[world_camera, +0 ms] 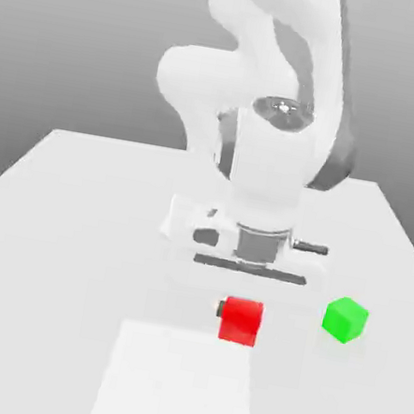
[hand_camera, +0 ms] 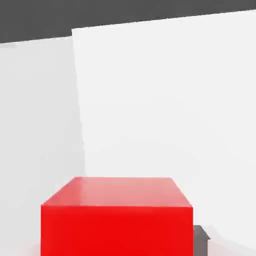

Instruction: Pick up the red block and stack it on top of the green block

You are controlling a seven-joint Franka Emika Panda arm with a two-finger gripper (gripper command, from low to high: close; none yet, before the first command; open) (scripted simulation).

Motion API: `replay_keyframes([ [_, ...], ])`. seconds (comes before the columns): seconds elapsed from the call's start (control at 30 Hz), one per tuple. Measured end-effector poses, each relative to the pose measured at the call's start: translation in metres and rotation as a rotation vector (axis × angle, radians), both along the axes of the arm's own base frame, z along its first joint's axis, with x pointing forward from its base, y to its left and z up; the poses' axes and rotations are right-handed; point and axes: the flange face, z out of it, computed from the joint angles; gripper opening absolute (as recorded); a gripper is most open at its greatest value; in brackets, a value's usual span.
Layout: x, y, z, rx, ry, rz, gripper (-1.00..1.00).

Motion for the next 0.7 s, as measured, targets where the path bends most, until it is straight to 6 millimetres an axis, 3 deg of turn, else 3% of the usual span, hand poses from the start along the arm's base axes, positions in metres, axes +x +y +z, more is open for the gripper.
replay_keyframes([
  [0.1, -0.036, 0.055, 0.009, 0.001, -0.001, 0.236, -1.0],
  [0.23, -0.1, 0.117, 0.019, -0.01, -0.007, 0.567, -1.0],
  [0.33, -0.112, 0.125, 0.012, -0.045, -0.013, 0.632, -1.0],
  [0.7, -0.108, 0.12, -0.03, -0.112, -0.013, 0.637, -1.0],
])
